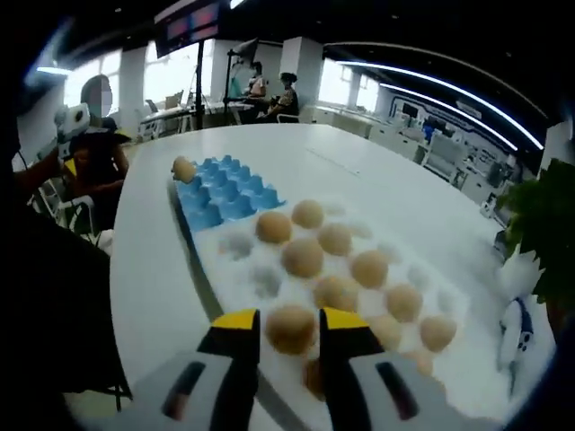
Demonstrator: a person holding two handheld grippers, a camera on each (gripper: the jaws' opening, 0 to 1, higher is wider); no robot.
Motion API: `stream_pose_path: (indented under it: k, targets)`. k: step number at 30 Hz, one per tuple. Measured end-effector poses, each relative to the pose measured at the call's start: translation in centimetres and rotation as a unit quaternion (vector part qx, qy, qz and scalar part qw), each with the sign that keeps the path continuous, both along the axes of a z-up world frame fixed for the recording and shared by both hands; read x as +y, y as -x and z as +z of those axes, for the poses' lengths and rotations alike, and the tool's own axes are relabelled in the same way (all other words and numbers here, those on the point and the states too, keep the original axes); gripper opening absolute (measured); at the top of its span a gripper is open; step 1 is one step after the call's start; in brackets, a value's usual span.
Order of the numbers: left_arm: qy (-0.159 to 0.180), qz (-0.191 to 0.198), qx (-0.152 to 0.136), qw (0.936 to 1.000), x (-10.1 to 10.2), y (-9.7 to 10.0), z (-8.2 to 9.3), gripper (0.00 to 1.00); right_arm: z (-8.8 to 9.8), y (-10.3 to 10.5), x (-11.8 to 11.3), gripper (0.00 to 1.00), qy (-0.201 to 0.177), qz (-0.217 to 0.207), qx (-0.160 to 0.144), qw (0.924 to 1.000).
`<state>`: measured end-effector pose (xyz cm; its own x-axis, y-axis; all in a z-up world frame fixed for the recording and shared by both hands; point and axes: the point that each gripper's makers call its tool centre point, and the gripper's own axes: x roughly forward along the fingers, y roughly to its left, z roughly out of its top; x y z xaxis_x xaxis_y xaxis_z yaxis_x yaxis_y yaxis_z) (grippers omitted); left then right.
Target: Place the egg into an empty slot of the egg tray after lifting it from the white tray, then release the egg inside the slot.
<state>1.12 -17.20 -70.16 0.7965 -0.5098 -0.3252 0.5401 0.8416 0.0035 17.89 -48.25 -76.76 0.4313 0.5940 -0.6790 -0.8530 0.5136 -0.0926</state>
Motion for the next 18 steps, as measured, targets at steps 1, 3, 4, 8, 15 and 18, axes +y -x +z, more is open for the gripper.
stream_pose_path:
  k: [1,3,4,8,15,18]
  targets:
    - [-0.002,0.0,0.001,1.0,0.0,0.0,-0.1,1.0,-0.4,0.2,0.0,0.25,0.009,0.006,0.011,0.9999]
    - [-0.005,0.001,0.001,1.0,0.0,0.0,-0.2,1.0,-0.7,0.0,0.2,0.26,0.033,0.032,-0.001,0.999]
    - [-0.005,0.001,0.001,1.0,0.0,0.0,-0.2,1.0,-1.0,-0.2,0.3,0.26,0.038,0.03,0.003,0.9988]
    - [-0.01,0.003,0.005,0.9999,0.2,0.1,-0.4,1.0,-1.3,-0.9,0.3,0.26,0.028,0.028,0.035,0.9986]
    - [-0.017,0.014,0.011,0.9997,1.2,0.3,-0.8,1.0,-1.6,-1.5,0.7,0.25,0.029,0.016,0.067,0.9972]
    - [-0.013,0.019,0.014,0.9996,1.4,0.2,-0.9,1.0,-1.5,-1.4,0.6,0.25,0.025,0.009,0.058,0.998]
